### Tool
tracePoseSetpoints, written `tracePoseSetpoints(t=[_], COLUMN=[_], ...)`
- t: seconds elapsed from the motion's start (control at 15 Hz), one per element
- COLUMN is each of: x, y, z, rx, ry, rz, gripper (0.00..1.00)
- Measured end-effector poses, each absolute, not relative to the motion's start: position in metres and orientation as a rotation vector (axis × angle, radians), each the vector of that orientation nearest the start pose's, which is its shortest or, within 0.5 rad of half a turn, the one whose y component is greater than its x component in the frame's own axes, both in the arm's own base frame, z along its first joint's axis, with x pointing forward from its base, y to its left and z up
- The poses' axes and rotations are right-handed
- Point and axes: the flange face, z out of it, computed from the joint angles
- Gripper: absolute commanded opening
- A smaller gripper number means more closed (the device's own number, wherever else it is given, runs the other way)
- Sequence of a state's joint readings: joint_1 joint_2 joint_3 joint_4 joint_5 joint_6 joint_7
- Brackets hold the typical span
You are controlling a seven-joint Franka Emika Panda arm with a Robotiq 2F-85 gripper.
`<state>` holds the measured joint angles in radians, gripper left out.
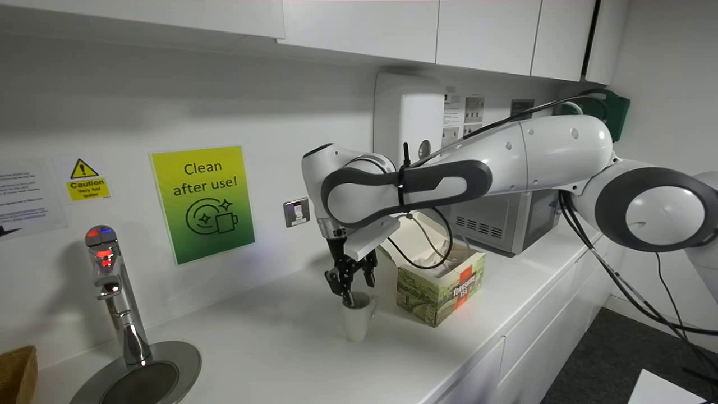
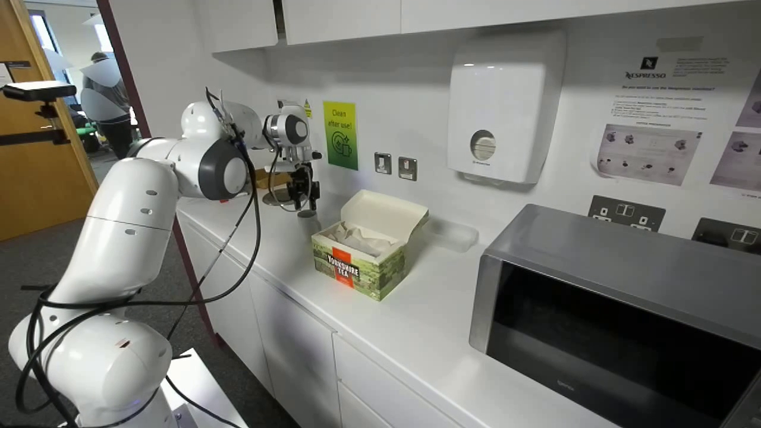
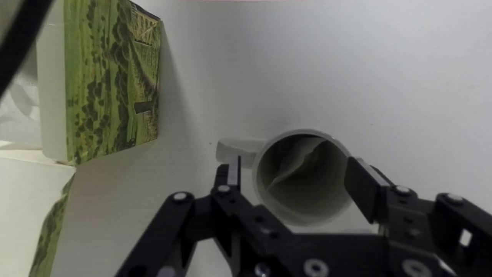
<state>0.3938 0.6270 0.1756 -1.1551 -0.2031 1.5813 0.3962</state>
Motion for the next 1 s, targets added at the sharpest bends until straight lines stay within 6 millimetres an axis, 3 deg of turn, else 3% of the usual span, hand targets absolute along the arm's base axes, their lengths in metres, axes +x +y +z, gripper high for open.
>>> tracePoseSetpoints(t=[0.33, 0.53, 0.73, 1.0], x=[0.615, 0.611, 0.613, 0.623], y=[0.343, 0.333, 0.295, 0.204], z=[0.462, 0.490, 0.509, 0.515], rx=[-3.276, -3.288, -3.318, -3.359], ry=[-0.305, -0.287, -0.193, 0.037], rz=[0.123, 0.055, 0.029, 0.071], gripper=[1.00, 1.00, 1.00, 1.00])
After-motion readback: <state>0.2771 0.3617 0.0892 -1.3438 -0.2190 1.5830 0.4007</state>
